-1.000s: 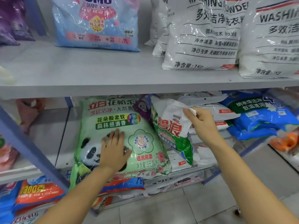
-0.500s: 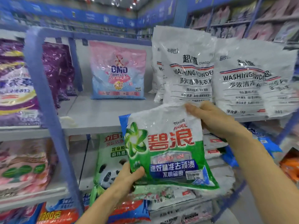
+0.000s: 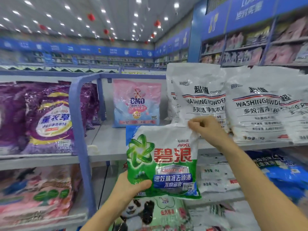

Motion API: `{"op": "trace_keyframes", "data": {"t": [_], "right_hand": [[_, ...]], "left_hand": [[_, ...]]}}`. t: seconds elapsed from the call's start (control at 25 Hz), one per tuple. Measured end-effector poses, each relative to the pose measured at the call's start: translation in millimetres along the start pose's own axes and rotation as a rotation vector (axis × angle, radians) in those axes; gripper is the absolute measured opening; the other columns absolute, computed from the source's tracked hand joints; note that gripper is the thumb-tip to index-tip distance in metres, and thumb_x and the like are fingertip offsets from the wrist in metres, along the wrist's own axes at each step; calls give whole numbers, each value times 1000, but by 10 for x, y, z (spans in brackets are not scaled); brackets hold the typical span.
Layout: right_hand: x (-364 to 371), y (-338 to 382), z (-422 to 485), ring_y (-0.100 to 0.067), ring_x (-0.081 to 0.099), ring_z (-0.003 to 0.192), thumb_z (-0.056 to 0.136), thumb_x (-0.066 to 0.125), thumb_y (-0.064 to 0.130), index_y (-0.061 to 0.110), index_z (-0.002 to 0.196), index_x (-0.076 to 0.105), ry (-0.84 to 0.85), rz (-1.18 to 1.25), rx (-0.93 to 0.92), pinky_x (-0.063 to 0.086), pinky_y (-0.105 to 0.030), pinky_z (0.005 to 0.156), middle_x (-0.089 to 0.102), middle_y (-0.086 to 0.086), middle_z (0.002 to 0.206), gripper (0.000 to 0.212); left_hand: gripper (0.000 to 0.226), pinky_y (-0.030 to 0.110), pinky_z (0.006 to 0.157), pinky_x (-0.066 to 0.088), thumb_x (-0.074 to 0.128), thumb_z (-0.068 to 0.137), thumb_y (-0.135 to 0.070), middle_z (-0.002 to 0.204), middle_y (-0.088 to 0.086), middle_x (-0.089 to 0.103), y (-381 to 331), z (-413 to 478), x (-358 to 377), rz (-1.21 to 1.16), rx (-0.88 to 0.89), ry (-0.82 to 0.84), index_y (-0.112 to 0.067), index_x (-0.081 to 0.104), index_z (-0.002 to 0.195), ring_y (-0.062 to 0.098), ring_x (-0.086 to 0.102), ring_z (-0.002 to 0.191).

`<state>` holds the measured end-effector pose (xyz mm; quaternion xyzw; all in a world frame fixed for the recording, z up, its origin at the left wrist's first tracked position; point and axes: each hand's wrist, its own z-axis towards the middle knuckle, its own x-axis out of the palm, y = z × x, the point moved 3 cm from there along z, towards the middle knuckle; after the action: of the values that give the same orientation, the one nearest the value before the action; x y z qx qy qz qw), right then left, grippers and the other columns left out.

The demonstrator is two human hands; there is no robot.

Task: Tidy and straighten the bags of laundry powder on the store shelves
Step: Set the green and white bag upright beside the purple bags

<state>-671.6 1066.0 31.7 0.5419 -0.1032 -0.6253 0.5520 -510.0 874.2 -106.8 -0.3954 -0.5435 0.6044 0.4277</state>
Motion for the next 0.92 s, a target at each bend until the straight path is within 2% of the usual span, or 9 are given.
{"op": "trace_keyframes", "data": {"t": [0.08, 0.16, 0.28, 0.32, 0.4, 0.52, 0.6, 0.72, 0.92], "right_hand": [[-14, 216, 74, -9, 60, 90, 87, 62, 28, 20, 102, 68, -14, -112, -173, 48, -22, 79, 68, 5, 95, 18], [171, 513, 124, -9, 60, 90, 89, 58, 34, 18, 105, 70, 124, -222, -297, 46, -20, 80, 69, 4, 99, 25], [681, 732, 133, -21, 57, 72, 95, 42, 42, 2, 84, 61, 470, -316, -310, 46, -31, 71, 64, -6, 79, 45], [807, 762, 113, -20, 47, 61, 97, 40, 39, 2, 73, 51, 554, -296, -310, 40, -29, 62, 51, -5, 66, 46], [907, 796, 91, -12, 31, 53, 98, 42, 29, 9, 64, 41, 623, -146, -313, 27, -23, 54, 31, -1, 59, 40], [875, 851, 111, -3, 36, 53, 94, 53, 18, 16, 65, 51, 619, 48, -331, 31, -14, 55, 41, 5, 60, 29], [899, 858, 120, -3, 42, 59, 92, 57, 14, 17, 69, 53, 598, 61, -361, 35, -14, 58, 48, 5, 64, 23], [968, 861, 138, -10, 45, 64, 88, 62, 12, 22, 67, 51, 388, -6, -466, 39, -23, 64, 51, 4, 67, 25], [989, 1138, 114, -3, 45, 60, 85, 64, 13, 4, 75, 57, 98, -51, -709, 37, -13, 61, 50, 6, 67, 15]], "left_hand": [[64, 22, 68, 53, 80, 37, -34, 89, 0, 75, -20, -27, -29, 5, 51, -29, -12, 68, 95, 15, 71, 84], [62, 19, 64, 52, 80, 36, -30, 86, 1, 75, -24, -42, -31, 22, 83, -49, -9, 67, 92, 13, 71, 79], [58, 20, 65, 52, 81, 38, -27, 87, 2, 75, -12, -92, 16, 72, 134, -41, -9, 68, 92, 13, 71, 81], [59, 20, 68, 53, 82, 39, -26, 89, 3, 75, -3, -112, 18, 84, 146, -35, -10, 68, 95, 16, 71, 84], [61, 24, 73, 54, 83, 41, -24, 93, 5, 75, 31, -132, -10, 80, 154, -32, -10, 68, 99, 20, 71, 89], [63, 37, 83, 55, 84, 44, -21, 97, 8, 74, 55, -138, -89, 62, 163, -26, -9, 66, 104, 25, 69, 94], [64, 36, 83, 55, 84, 45, -21, 99, 8, 73, 74, -143, -117, 57, 157, -19, -8, 66, 105, 26, 69, 96], [64, 29, 81, 54, 84, 47, -23, 101, 5, 73, 61, -148, -128, 49, 127, -9, -11, 65, 107, 22, 68, 99], [52, 36, 88, 53, 81, 61, -40, 105, -6, 72, -139, -95, -251, 236, 154, 59, -21, 67, 108, 14, 67, 101]]}}
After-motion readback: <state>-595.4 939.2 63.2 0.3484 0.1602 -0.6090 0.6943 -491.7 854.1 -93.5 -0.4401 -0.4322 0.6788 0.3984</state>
